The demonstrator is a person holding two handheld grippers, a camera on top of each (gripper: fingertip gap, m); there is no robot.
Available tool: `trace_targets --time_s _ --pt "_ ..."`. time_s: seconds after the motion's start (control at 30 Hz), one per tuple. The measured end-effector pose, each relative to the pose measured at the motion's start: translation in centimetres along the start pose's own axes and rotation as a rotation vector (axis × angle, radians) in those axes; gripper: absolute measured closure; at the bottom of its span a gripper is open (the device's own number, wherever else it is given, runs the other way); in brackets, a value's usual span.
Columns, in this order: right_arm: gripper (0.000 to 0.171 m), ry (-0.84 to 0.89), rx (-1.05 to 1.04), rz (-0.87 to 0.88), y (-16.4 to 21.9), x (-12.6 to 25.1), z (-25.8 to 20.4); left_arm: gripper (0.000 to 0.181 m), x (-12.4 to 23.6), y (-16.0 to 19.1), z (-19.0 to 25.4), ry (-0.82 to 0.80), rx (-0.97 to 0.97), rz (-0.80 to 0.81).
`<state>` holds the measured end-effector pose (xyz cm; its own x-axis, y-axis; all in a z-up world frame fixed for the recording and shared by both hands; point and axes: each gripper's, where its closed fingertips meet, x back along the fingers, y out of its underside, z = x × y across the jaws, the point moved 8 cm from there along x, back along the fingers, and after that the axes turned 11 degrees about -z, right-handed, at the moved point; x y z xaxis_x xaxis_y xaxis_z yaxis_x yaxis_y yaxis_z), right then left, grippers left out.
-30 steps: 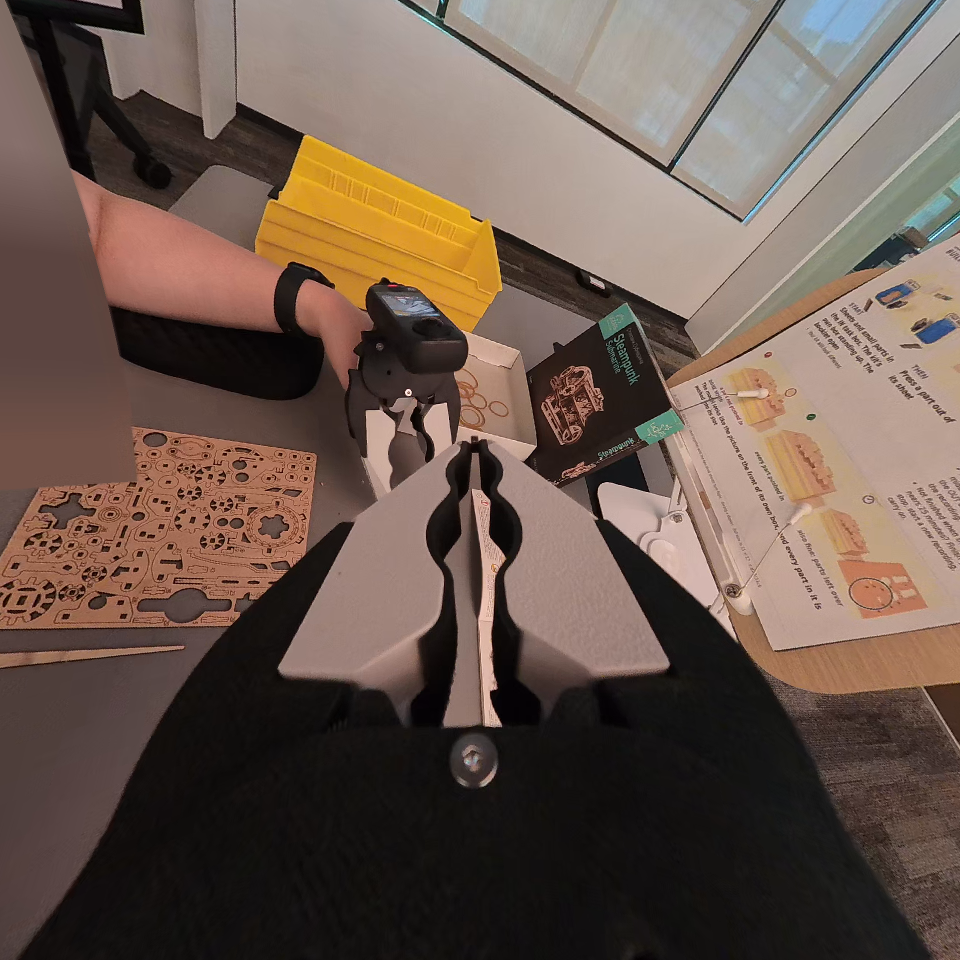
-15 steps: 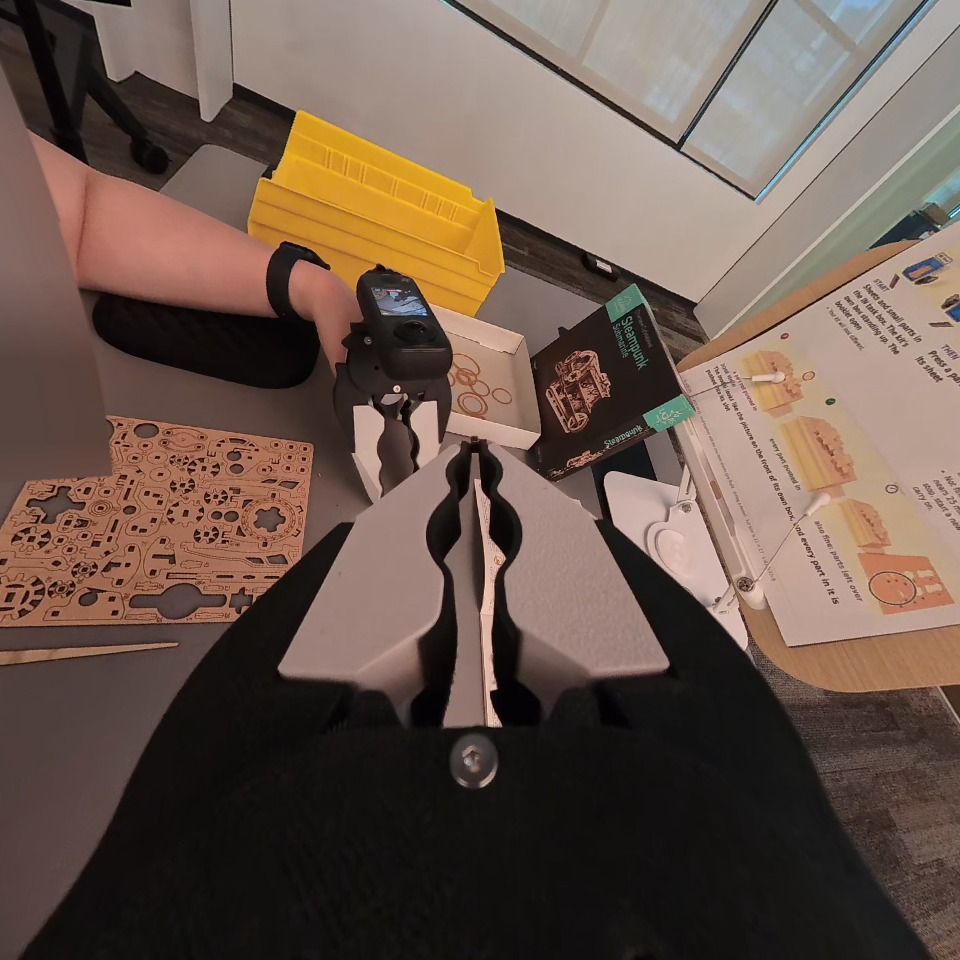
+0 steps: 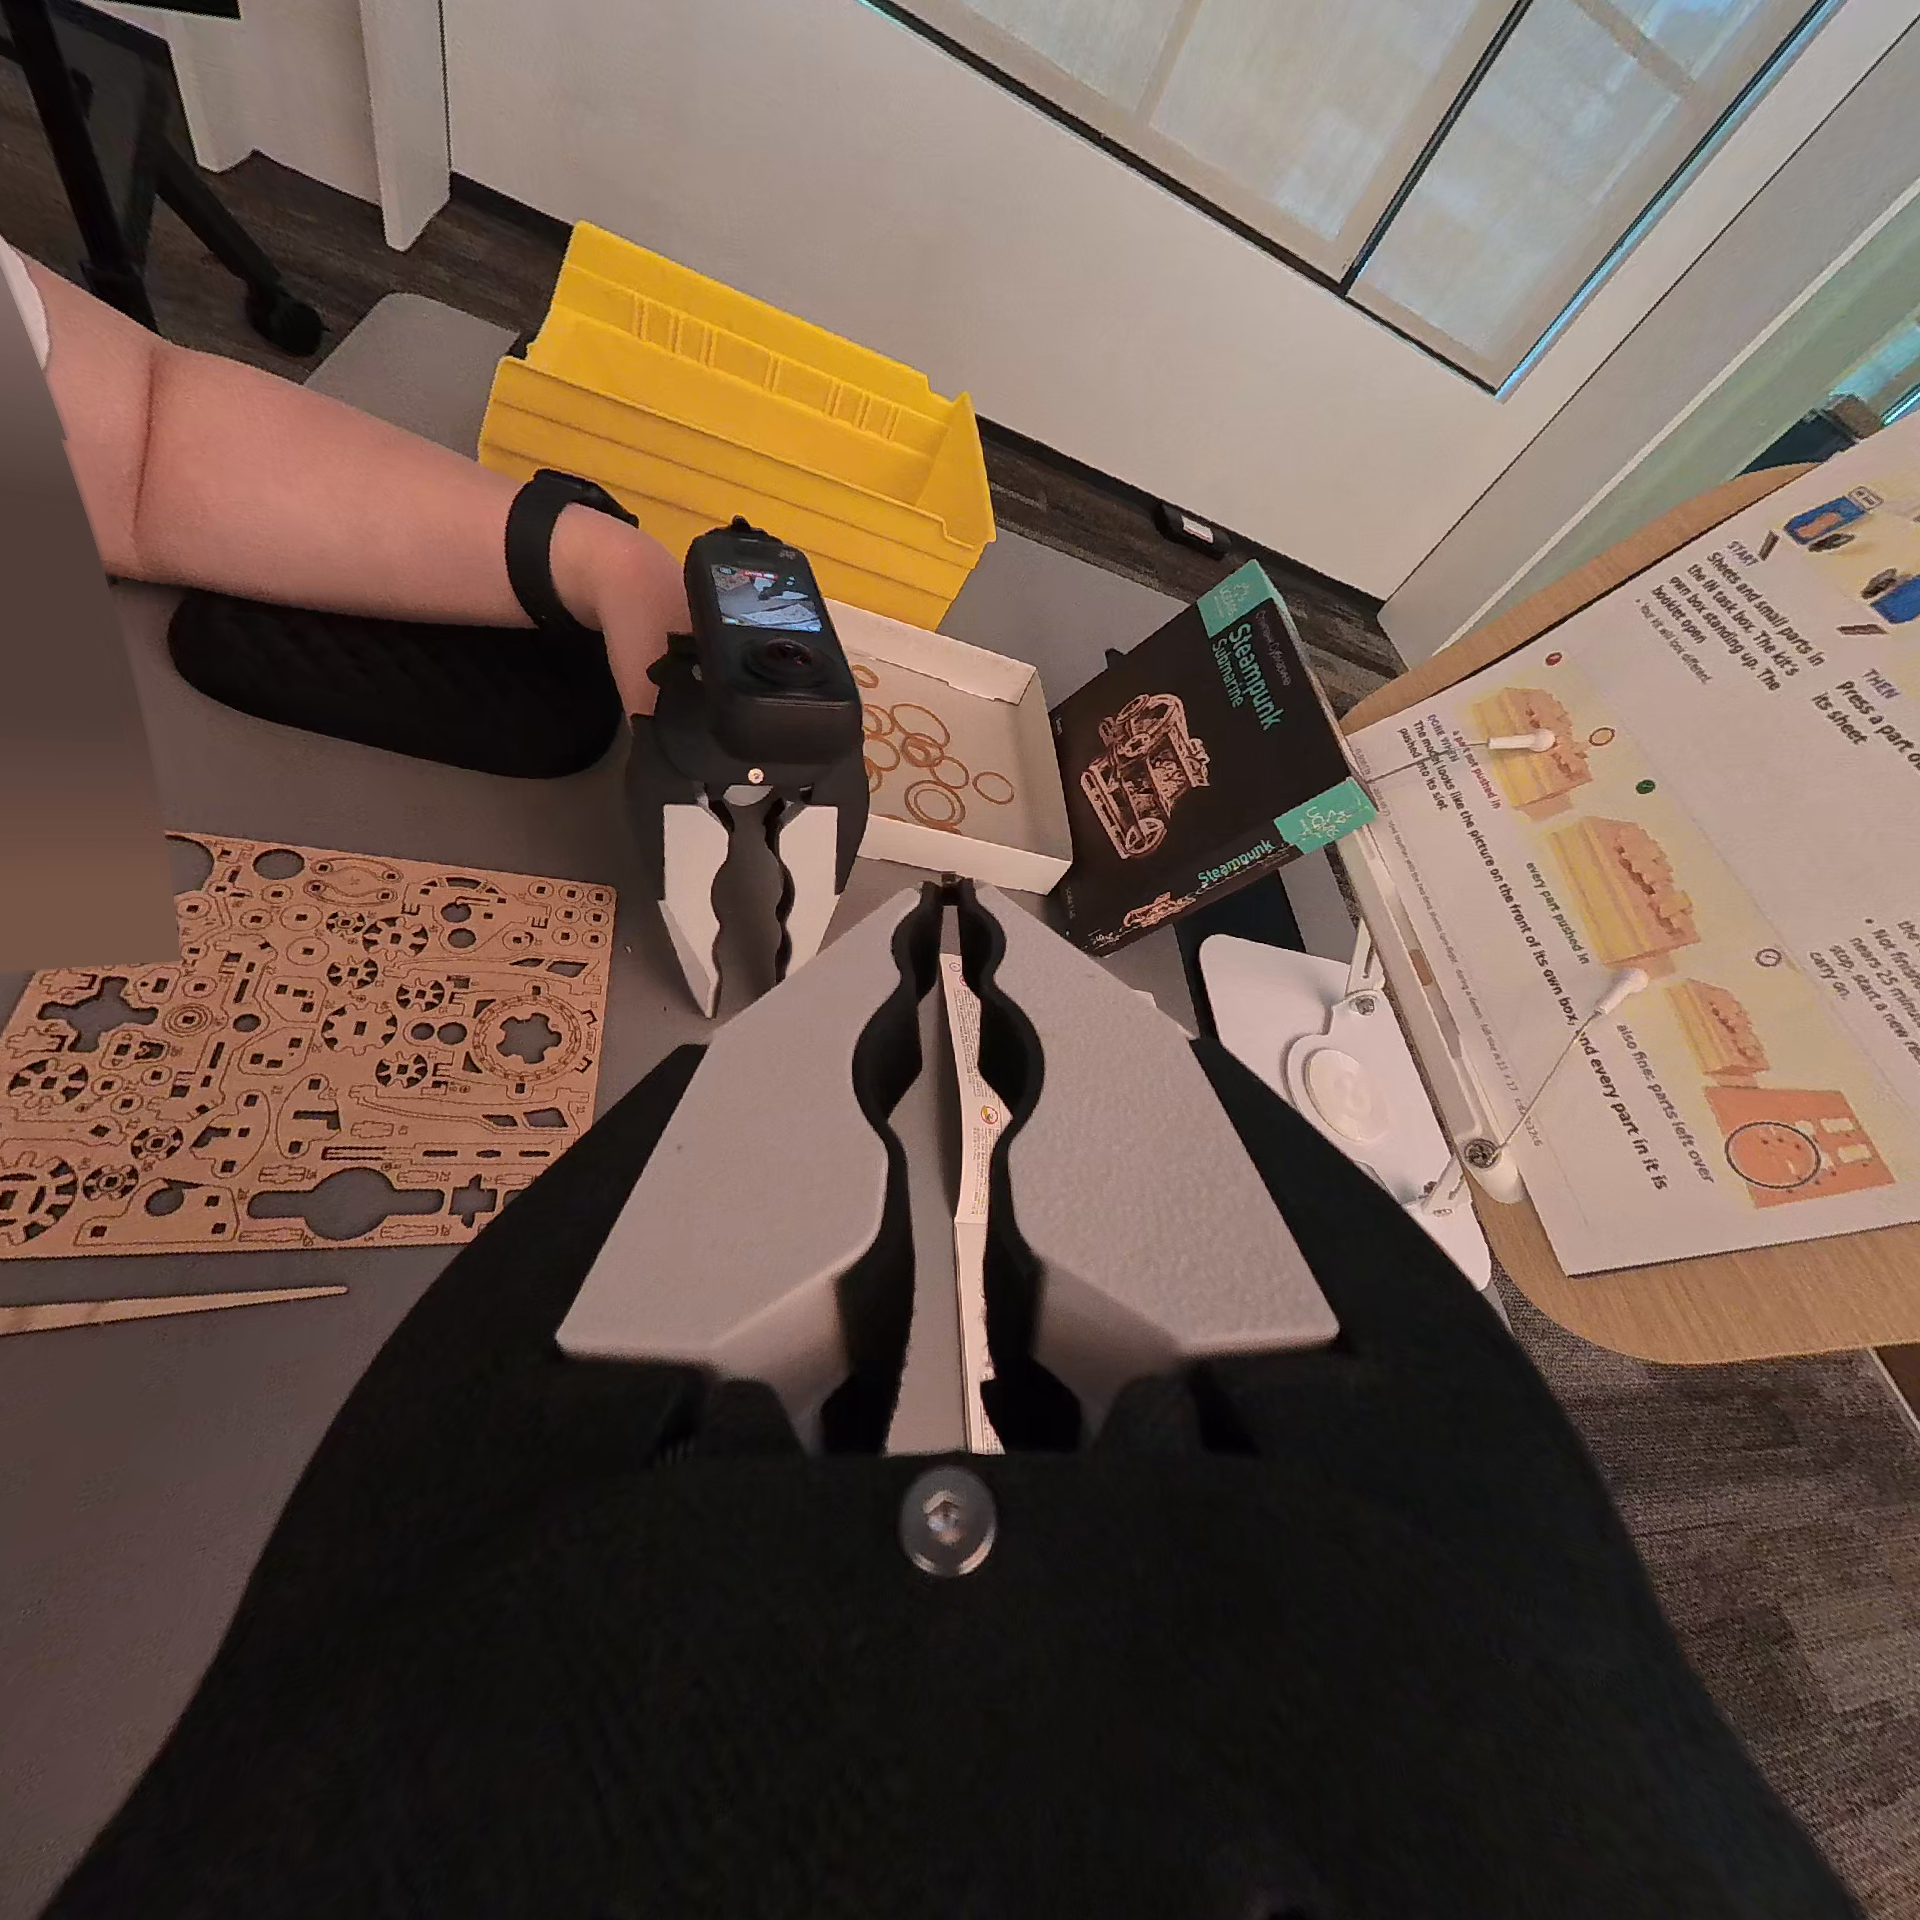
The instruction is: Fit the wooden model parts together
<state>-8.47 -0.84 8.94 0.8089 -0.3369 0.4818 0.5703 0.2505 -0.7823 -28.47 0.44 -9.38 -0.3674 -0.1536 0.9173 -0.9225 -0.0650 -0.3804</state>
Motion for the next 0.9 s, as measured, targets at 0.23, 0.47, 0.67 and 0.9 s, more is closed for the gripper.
trace_targets --time_s 0.23,0.47,0.67,0.9 --pt "0.169 0.0 0.001 -0.002 0.0 0.0 0.0 0.154 0.8 -0.1 0.0 0.014 0.002 0.029" --pt "0.169 -0.001 -0.004 -0.007 0.2 -0.2 0.2 0.135 1.6 -0.6 -1.5 -0.06 0.072 0.172" --pt "0.169 -0.004 -0.001 -0.01 0.2 -0.3 0.1 0.134 0.6 -1.1 -1.0 -0.069 0.059 0.164" --pt "0.169 -0.002 0.0 -0.011 0.3 -0.3 0.1 0.132 0.0 -1.2 -1.1 -0.063 0.085 0.186"
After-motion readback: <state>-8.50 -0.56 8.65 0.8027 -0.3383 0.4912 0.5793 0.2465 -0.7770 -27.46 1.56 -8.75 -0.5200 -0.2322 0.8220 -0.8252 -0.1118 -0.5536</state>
